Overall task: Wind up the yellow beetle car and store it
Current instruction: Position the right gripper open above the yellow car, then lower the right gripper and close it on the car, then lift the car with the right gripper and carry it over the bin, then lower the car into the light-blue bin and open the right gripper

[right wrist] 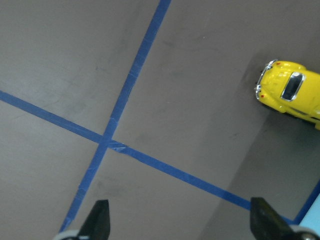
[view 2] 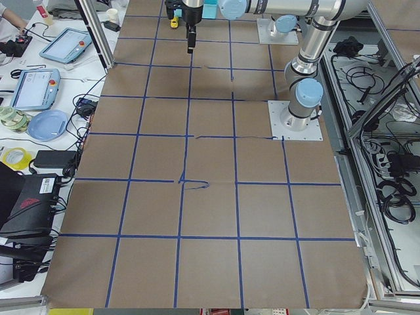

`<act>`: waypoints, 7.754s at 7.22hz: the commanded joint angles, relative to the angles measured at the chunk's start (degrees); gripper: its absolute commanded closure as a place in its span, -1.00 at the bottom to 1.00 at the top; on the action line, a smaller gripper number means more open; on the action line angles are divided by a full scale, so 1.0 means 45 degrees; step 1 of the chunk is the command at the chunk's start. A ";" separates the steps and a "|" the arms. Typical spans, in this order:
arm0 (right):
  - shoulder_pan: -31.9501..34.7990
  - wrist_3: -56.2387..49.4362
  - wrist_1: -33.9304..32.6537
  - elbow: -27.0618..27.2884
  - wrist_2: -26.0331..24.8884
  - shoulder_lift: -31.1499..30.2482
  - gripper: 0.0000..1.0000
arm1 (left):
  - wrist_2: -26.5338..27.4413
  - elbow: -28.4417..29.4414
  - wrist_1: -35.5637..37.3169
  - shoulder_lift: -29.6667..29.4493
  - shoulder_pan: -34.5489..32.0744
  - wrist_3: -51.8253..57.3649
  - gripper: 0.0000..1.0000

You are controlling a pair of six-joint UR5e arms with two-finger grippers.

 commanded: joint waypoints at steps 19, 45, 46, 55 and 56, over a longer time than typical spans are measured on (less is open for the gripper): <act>-0.1011 -1.6039 -0.1004 -0.3027 0.0186 0.3972 -0.90 | -0.0090 -0.0154 0.0020 0.0101 0.0016 0.0059 -1.00; -0.5600 -1.9963 -0.2818 0.1445 -0.0108 0.0554 0.69 | -0.0070 -0.0134 0.0020 0.0120 0.0035 0.0118 -1.00; -0.5600 -1.9945 -0.2820 0.1446 -0.0127 0.0690 0.67 | -0.0070 -0.0134 0.0020 0.0120 0.0035 0.0118 -1.00; -0.5600 -1.9750 -0.2762 0.1408 -0.0283 0.0731 -1.00 | -0.0090 -0.0095 0.0020 0.0101 0.0035 0.0118 -1.00; -0.5600 -1.9518 -0.2665 0.1195 -0.0322 0.0556 -1.00 | -0.0090 -0.0095 0.0020 0.0101 0.0035 0.0137 -1.00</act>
